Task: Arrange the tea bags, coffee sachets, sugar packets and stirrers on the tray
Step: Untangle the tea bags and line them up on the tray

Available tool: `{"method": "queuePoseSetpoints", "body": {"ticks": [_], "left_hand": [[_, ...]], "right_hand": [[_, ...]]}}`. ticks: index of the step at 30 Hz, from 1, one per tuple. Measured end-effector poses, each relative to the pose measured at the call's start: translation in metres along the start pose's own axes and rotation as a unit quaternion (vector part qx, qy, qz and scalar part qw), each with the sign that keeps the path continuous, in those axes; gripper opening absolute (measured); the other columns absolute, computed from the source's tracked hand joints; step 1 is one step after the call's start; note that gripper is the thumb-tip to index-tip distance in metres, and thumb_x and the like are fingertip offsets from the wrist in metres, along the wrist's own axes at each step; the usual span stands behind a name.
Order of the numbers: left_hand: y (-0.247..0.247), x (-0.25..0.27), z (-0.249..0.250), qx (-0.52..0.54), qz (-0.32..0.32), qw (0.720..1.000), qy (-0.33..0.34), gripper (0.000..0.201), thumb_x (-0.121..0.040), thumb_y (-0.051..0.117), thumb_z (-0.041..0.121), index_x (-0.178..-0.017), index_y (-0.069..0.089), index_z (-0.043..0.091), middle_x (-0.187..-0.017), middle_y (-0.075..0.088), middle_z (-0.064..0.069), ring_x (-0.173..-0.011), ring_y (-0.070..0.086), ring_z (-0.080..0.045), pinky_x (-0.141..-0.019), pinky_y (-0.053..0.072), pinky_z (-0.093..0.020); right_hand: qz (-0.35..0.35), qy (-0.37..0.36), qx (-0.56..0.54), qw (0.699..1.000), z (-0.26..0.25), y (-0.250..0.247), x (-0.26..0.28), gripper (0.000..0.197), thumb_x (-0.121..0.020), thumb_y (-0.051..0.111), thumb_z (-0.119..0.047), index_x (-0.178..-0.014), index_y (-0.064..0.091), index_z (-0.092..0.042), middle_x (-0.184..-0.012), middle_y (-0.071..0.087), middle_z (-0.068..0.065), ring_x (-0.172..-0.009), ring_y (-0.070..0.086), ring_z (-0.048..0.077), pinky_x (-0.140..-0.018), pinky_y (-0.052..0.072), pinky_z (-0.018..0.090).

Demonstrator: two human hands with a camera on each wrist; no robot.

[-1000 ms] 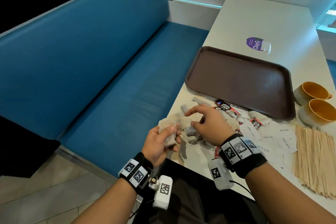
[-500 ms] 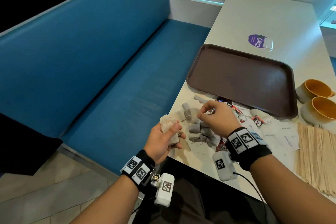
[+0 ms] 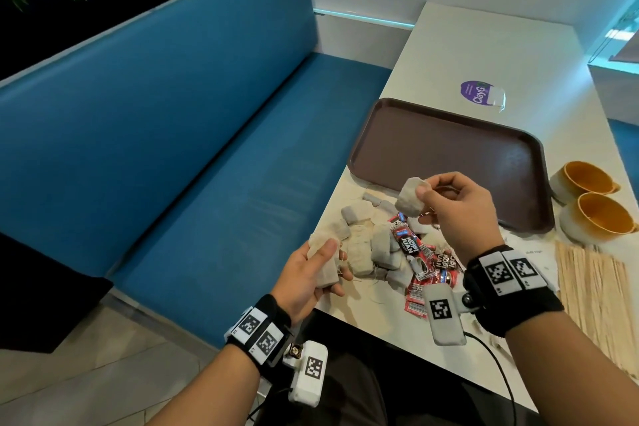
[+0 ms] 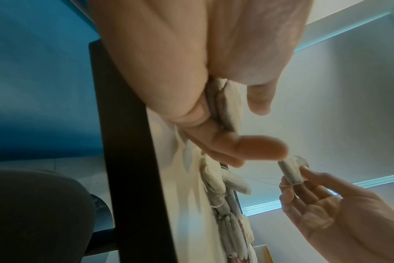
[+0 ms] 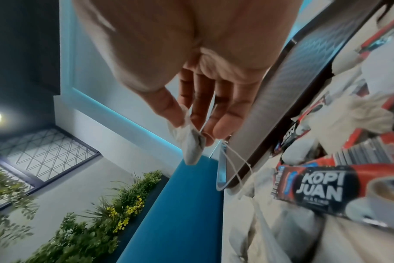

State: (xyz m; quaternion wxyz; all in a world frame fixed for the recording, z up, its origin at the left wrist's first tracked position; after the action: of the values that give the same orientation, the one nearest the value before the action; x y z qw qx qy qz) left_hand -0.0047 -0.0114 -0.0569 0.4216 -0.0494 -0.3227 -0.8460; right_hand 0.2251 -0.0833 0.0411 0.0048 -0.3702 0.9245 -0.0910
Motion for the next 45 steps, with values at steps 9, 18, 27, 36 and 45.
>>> {"method": "queuePoseSetpoints", "body": {"ticks": [9,18,27,36,45], "left_hand": [[0.024,0.004,0.009,-0.005,-0.015,0.999,-0.045,0.082,-0.094,0.038,0.07,-0.125,0.067,0.0,-0.098,0.069,-0.024,-0.071,0.064,-0.028,-0.05,0.051,-0.03],[-0.002,0.006,0.012,-0.002,0.033,0.999,-0.028,0.032,-0.094,0.068,0.012,-0.116,0.059,-0.009,-0.087,0.064,-0.015,-0.067,0.064,-0.022,-0.052,0.049,-0.025],[-0.022,0.001,0.021,0.046,0.133,0.989,-0.037,0.007,-0.099,0.057,0.008,-0.098,0.063,0.005,-0.083,0.061,-0.012,-0.061,0.061,-0.019,-0.048,0.048,-0.021],[-0.015,0.006,0.021,0.015,0.116,0.992,-0.038,0.009,-0.102,0.056,0.01,-0.106,0.064,0.007,-0.09,0.057,-0.019,-0.056,0.062,-0.018,-0.046,0.048,-0.022],[0.001,0.007,0.023,-0.015,0.094,0.995,-0.014,0.01,-0.097,0.065,0.006,-0.107,0.063,0.009,-0.086,0.068,-0.005,-0.082,0.074,-0.019,-0.053,0.055,-0.027]], "right_hand": [[-0.274,0.077,0.004,0.959,0.003,0.052,0.043,0.008,-0.087,0.074,0.003,-0.092,0.067,0.004,-0.071,0.068,0.014,-0.055,0.061,0.019,-0.053,0.054,0.026],[-0.25,0.007,0.22,0.943,0.021,0.072,0.026,0.015,-0.082,0.081,-0.008,-0.09,0.076,-0.02,-0.084,0.07,-0.008,-0.06,0.058,0.007,-0.06,0.048,0.018],[-0.284,-0.084,0.434,0.851,0.028,0.117,-0.002,0.029,-0.085,0.068,-0.012,-0.105,0.072,-0.032,-0.112,0.063,-0.011,-0.094,0.057,0.011,-0.088,0.048,0.027],[-0.305,-0.09,0.51,0.799,0.039,0.12,-0.001,0.033,-0.086,0.065,-0.013,-0.113,0.067,-0.031,-0.11,0.055,-0.003,-0.115,0.046,0.02,-0.091,0.05,0.038],[-0.15,-0.098,0.317,0.931,0.022,0.057,0.015,0.005,-0.087,0.073,-0.023,-0.084,0.072,-0.026,-0.09,0.067,-0.013,-0.088,0.058,0.01,-0.074,0.04,0.027]]}}
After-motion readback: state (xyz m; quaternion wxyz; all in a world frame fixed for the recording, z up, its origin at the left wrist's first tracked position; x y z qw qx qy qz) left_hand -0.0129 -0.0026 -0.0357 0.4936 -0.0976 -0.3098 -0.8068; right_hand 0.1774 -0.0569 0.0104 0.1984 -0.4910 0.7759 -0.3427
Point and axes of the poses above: each hand's wrist, its own x-axis away from the middle knuckle, its own y-axis out of the palm, z = x × y, the point moved 2 cm from there along -x, towards the middle knuckle
